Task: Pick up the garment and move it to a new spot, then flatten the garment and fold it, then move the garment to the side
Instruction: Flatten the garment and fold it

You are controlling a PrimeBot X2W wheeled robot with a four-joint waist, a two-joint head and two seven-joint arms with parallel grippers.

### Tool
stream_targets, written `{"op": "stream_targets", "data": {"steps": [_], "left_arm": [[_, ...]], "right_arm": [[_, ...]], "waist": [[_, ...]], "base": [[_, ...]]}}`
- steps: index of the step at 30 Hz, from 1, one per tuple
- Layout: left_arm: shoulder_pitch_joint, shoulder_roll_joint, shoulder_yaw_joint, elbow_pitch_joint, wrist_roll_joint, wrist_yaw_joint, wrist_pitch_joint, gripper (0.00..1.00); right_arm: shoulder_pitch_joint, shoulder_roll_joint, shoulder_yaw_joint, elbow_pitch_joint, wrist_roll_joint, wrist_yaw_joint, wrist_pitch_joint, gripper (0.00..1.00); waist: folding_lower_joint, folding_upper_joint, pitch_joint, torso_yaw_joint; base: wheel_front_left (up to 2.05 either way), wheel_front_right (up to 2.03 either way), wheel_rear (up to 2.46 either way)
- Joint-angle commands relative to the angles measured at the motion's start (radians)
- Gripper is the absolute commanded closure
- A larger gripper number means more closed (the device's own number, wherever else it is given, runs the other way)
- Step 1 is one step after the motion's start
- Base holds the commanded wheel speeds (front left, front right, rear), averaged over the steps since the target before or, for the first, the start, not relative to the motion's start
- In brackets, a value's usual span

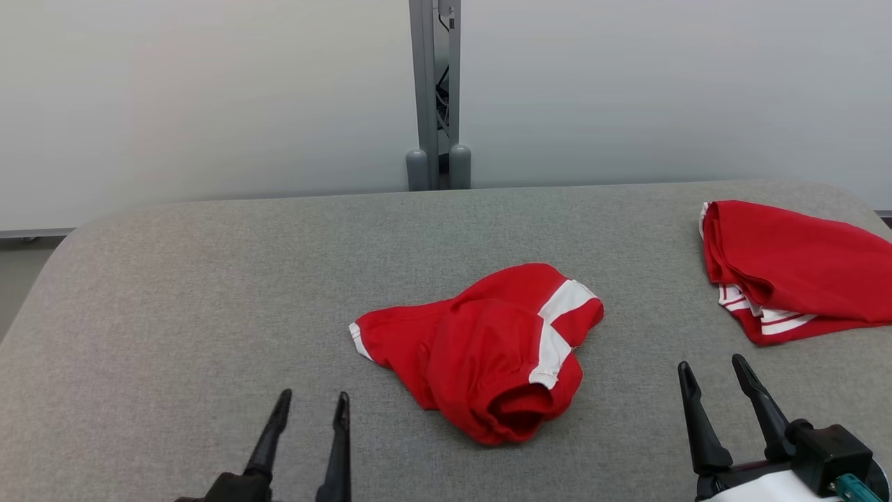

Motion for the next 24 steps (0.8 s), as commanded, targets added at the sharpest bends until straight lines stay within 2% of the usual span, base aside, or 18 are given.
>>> {"op": "stream_targets", "data": {"steps": [1,7,10,12,16,24], "left_arm": [[-0.022,0.002,-0.015,0.013,-0.048,-0.022,-0.004,0.0],[-0.071,0.002,-0.152,0.08,-0.25,-0.119,0.008,0.0],[-0.107,0.003,-0.243,0.084,-0.367,-0.156,0.076,0.0],[-0.132,0.003,-0.302,0.069,-0.438,-0.166,0.134,0.0],[-0.181,0.004,-0.374,0.035,-0.569,-0.144,0.206,0.0],[-0.275,0.003,-0.43,0.088,-0.702,-0.069,0.261,0.0]], "right_arm": [[-0.001,-0.005,0.0,-0.003,-0.007,0.0,-0.001,0.0],[-0.006,-0.005,-0.001,0.0,-0.017,0.0,-0.001,0.0],[-0.009,-0.005,-0.002,0.0,-0.023,0.0,-0.001,0.0],[-0.013,-0.004,-0.003,-0.002,-0.029,0.0,-0.001,0.0],[-0.024,-0.004,-0.003,-0.004,-0.033,0.0,-0.001,0.0],[-0.051,-0.004,0.0,-0.013,-0.027,0.0,-0.001,0.0]], "waist": [[0.0,-0.0001,0.003,-0.007],[0.0,-0.0001,0.016,-0.031],[0.0,-0.0001,0.024,-0.043],[0.0,-0.0001,0.03,-0.052],[0.0,-0.0001,0.048,-0.075],[0.0,-0.0001,0.104,-0.116]], "base": [[0.0,0.0,0.0],[0.0,0.0,0.0],[0.0,0.0,0.0],[0.0,0.0,0.0],[0.0,0.0,0.0],[0.0,0.0,0.0]]}}
